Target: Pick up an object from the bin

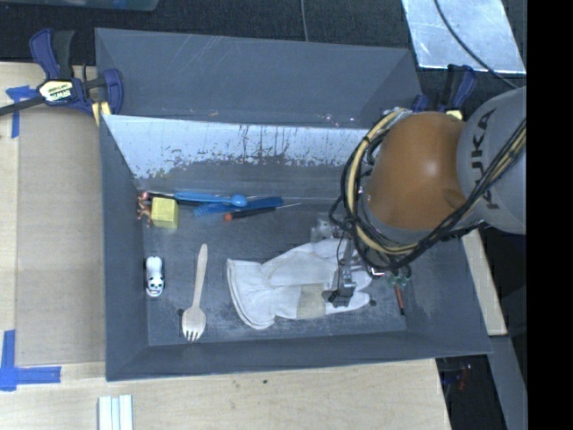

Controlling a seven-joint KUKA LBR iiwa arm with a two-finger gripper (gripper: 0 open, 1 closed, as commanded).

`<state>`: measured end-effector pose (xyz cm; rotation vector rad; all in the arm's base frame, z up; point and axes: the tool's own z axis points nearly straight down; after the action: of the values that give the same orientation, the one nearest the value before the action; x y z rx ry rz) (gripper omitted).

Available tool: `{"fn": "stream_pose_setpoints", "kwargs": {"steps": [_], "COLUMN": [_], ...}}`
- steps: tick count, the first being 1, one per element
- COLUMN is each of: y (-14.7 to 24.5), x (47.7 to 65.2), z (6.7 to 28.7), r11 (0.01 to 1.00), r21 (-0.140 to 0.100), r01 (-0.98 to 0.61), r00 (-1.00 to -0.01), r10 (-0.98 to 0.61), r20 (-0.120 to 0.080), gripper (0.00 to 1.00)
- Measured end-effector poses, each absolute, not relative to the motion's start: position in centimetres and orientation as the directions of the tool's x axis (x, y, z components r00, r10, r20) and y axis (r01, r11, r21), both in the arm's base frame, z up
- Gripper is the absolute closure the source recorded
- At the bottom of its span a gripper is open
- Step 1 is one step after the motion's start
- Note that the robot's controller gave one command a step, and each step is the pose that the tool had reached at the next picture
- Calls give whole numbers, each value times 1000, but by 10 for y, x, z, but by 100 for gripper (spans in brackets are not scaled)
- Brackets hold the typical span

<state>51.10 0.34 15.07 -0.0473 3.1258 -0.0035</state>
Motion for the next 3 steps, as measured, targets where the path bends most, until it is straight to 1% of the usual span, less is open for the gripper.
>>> {"fn": "stream_pose_setpoints", "kwargs": {"steps": [1,2,3], "y": [94,67,72], "x": [512,539,527], "z": [119,70,72], "r11": [956,816,906], "r21": [4,-14,-1], "r01": [-293,-577,-423], "r00": [-956,-816,-906], "r10": [-293,-578,-423], "r20": [-1,-12,-5], "gripper": [0,0,100]}}
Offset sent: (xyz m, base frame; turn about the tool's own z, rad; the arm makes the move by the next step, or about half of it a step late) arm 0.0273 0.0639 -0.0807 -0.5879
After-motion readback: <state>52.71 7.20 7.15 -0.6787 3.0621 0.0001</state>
